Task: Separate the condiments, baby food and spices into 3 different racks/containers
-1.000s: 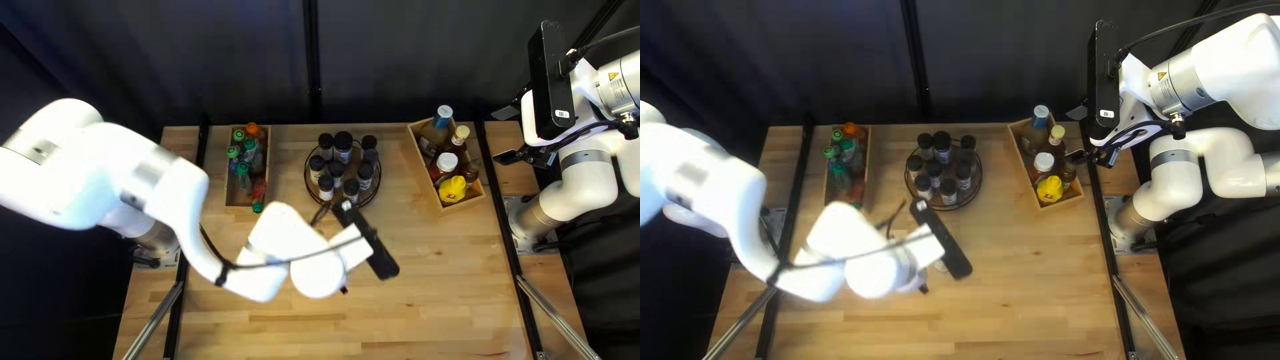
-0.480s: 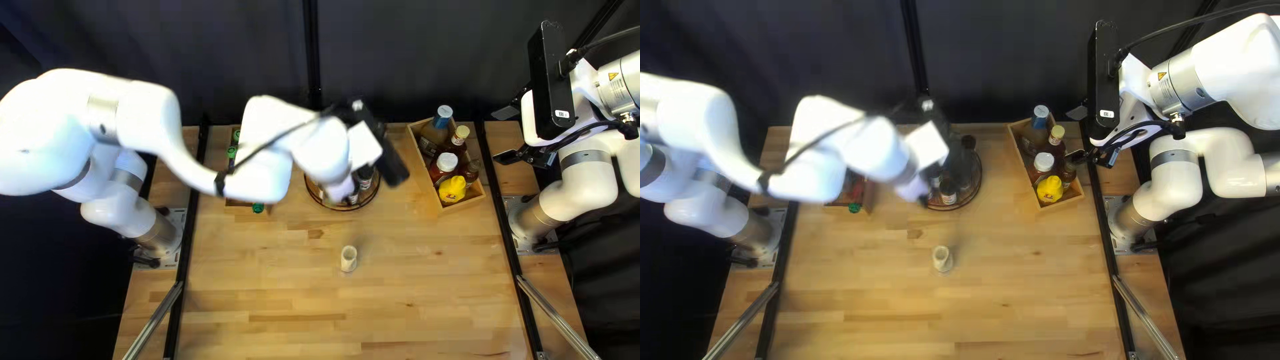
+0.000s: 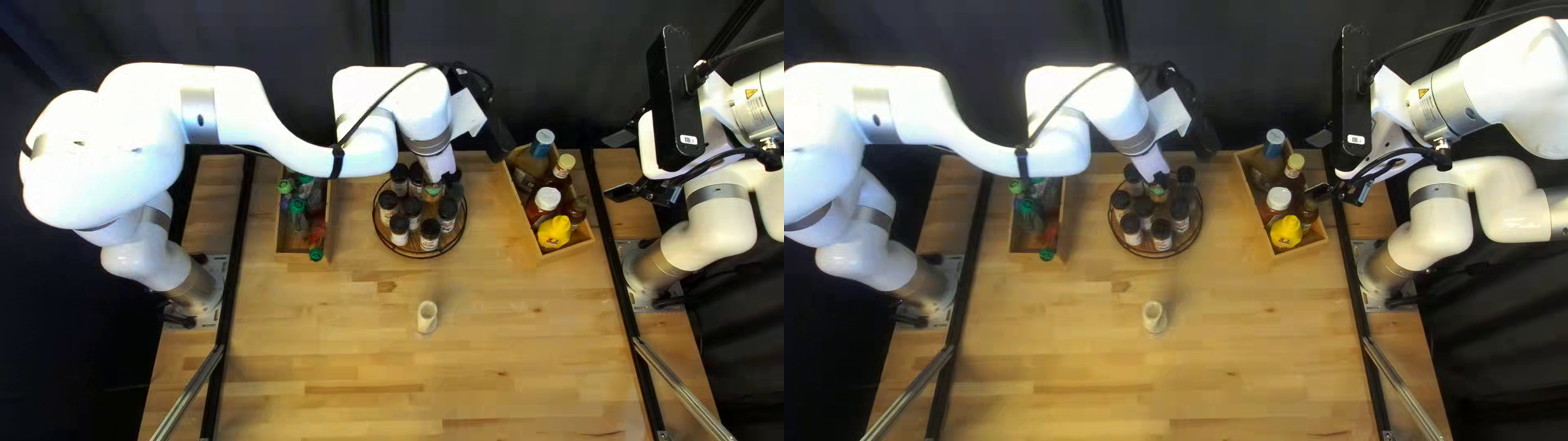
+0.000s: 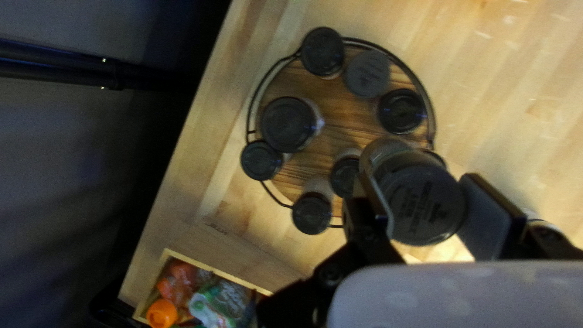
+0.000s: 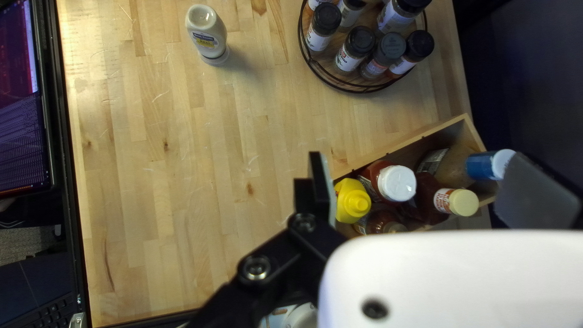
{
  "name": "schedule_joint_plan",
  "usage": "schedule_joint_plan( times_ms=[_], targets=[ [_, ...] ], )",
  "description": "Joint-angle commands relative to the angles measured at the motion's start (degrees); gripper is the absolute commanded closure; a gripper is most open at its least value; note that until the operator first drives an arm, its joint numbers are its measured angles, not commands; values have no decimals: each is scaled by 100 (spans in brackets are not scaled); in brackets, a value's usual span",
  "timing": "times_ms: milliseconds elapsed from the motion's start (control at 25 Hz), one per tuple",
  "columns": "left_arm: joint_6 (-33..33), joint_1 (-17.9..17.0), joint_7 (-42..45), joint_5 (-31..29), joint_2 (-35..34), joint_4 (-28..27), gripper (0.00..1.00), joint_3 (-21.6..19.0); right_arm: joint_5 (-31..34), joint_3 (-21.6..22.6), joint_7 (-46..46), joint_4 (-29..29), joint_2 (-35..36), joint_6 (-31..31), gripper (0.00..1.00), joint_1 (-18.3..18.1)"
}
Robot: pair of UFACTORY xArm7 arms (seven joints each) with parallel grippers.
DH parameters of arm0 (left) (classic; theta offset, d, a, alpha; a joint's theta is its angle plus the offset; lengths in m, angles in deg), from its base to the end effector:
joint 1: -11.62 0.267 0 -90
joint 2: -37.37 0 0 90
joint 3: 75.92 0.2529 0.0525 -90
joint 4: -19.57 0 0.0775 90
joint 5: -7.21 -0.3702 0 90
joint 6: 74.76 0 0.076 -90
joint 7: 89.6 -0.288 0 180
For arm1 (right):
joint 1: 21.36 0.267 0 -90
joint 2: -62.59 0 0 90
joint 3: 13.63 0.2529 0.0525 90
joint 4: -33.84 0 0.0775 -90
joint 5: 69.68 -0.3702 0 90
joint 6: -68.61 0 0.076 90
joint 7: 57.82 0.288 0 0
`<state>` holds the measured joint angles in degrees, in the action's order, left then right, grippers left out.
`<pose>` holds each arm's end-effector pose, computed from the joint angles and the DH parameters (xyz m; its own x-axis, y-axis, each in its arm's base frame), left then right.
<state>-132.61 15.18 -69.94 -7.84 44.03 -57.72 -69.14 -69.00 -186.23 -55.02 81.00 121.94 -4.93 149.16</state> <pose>0.5774 0.1594 0.2062 0.8921 0.3562 0.2779 0.4116 -0.8944 -0.1749 0.3627 -0.0222 0.4184 0.8371 -0.0686 0.5427 -0.1428 -0.9851 0.0957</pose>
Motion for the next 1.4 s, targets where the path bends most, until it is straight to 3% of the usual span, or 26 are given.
schedule_joint_plan(
  times_ms=[40, 80, 640, 1400],
  targets=[
    [496, -12, 83, -330, -213, 513, 93, 23, 0, 0, 0, 0, 0, 0, 0, 0],
    [552, -18, 99, -379, -223, 563, 100, 21, 0, 0, 0, 0, 0, 0, 0, 0],
    [1378, 25, 96, -585, -90, 1098, 100, 50, 0, 0, 0, 0, 0, 0, 0, 0],
    [1510, 185, -51, -231, 483, 899, 100, 86, 0, 0, 0, 0, 0, 0, 0, 0]
  ],
)
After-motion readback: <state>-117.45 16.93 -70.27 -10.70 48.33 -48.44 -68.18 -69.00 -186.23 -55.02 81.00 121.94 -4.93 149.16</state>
